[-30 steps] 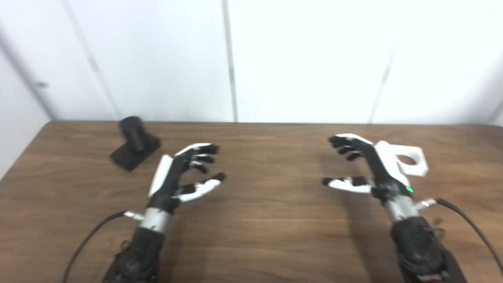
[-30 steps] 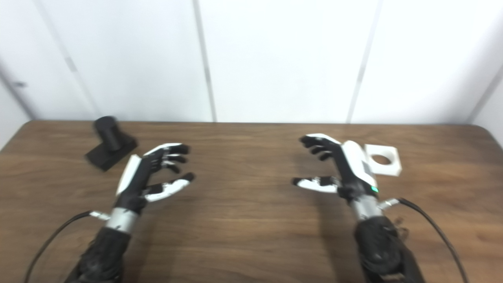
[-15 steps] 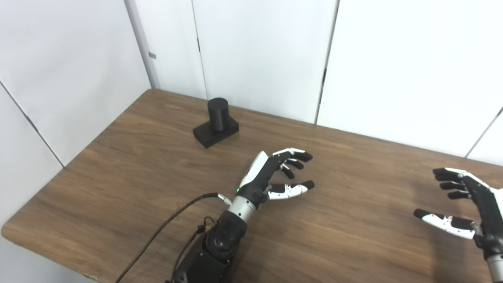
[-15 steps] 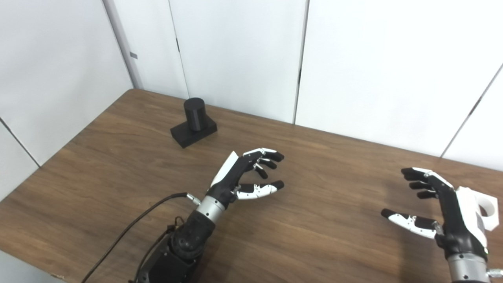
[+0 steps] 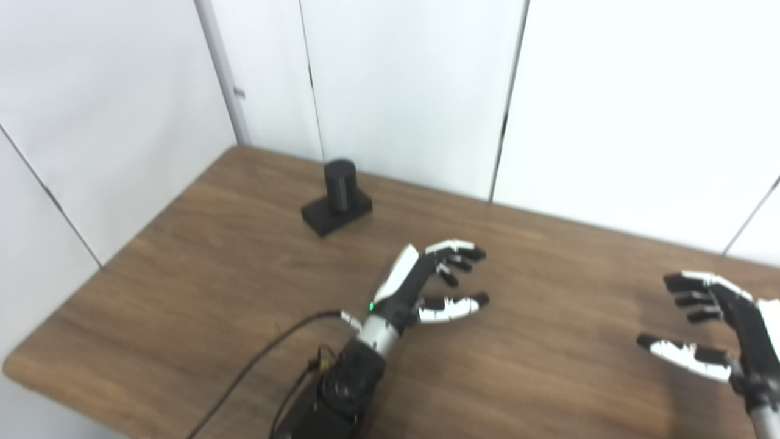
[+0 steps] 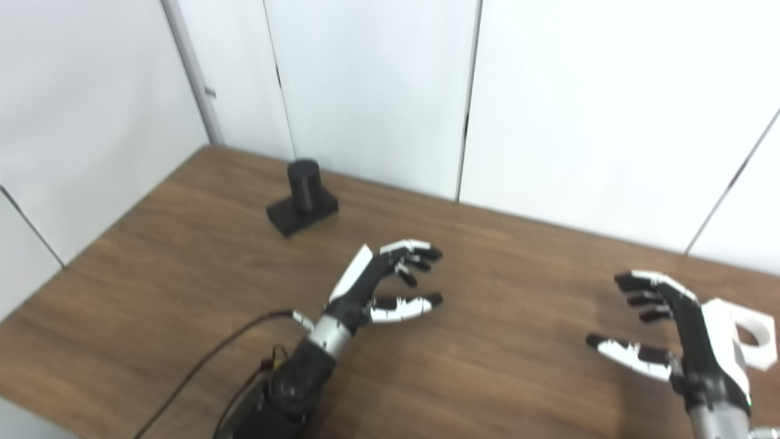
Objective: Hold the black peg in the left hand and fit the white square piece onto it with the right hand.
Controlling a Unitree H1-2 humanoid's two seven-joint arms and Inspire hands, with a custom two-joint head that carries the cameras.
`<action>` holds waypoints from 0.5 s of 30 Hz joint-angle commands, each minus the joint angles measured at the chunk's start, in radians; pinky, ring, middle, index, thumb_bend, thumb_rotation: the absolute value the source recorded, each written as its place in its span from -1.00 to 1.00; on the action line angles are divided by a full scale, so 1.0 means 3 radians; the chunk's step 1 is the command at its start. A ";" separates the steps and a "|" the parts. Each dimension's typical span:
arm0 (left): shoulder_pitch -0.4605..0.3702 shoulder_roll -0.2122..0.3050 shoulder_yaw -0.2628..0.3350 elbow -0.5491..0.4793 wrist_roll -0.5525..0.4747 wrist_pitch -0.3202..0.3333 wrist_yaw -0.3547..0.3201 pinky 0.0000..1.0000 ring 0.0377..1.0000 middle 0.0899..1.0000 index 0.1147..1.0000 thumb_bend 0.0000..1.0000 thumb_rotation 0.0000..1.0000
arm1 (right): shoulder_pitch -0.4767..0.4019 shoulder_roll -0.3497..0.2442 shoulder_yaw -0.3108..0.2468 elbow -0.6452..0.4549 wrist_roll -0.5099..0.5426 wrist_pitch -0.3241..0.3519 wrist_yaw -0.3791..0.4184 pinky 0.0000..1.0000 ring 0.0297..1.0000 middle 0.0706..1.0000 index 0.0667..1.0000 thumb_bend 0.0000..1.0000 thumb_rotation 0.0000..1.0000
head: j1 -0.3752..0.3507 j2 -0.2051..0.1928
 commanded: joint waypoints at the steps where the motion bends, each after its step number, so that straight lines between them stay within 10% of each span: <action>1: -0.0118 -0.0007 0.0001 -0.0083 0.0003 -0.0105 0.0067 0.11 0.41 0.46 0.35 0.22 -0.67 | -0.0073 -0.0038 -0.0027 -0.0108 0.0005 -0.0127 -0.0046 0.11 0.28 0.31 0.28 0.30 -1.00 | -0.0002 0.0002; 15: -0.0304 0.0476 0.0271 -0.0715 -0.0121 0.0287 -0.0215 0.13 0.37 0.40 0.32 0.52 -0.82 | -0.0063 -0.0036 -0.0030 -0.0181 0.0001 0.0016 0.0030 0.10 0.30 0.33 0.31 0.28 -1.00 | -0.0008 -0.0041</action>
